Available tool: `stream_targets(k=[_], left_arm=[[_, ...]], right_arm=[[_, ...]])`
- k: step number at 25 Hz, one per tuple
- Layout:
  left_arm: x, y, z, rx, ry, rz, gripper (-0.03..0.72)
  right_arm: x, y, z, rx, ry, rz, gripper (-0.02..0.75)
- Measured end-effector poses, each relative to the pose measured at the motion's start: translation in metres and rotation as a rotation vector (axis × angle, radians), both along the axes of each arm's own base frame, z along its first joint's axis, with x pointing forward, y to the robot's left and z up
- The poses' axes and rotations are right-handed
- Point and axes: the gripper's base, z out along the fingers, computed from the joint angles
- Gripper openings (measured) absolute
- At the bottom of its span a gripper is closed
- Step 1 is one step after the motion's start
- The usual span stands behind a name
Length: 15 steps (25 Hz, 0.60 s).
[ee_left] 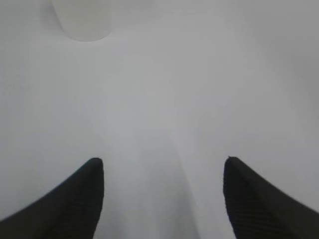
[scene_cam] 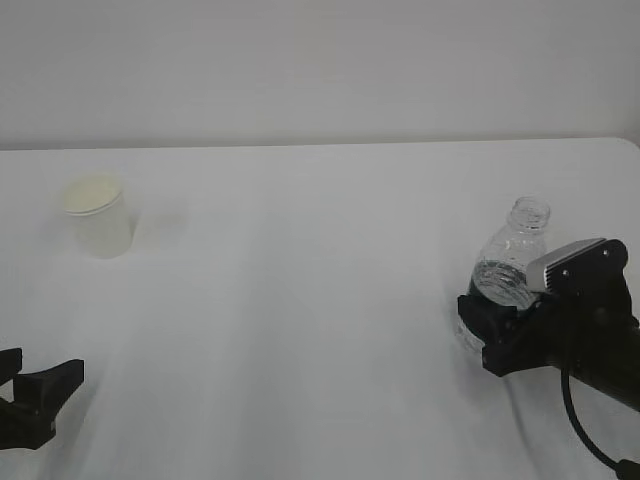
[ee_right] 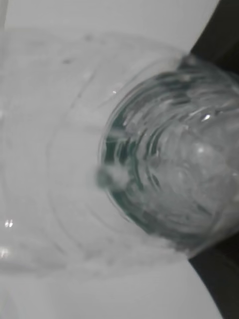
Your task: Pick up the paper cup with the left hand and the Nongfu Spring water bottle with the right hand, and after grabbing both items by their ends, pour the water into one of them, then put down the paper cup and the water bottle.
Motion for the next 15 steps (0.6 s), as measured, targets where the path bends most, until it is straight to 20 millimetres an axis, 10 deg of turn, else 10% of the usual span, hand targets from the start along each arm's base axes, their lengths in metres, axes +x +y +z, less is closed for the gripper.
stream_targets(k=[15], left_arm=[[0.018, -0.004, 0.006, -0.004, -0.066, -0.004, 0.534]], right_arm=[[-0.001, -0.002, 0.046, -0.047, -0.083, -0.005, 0.458]])
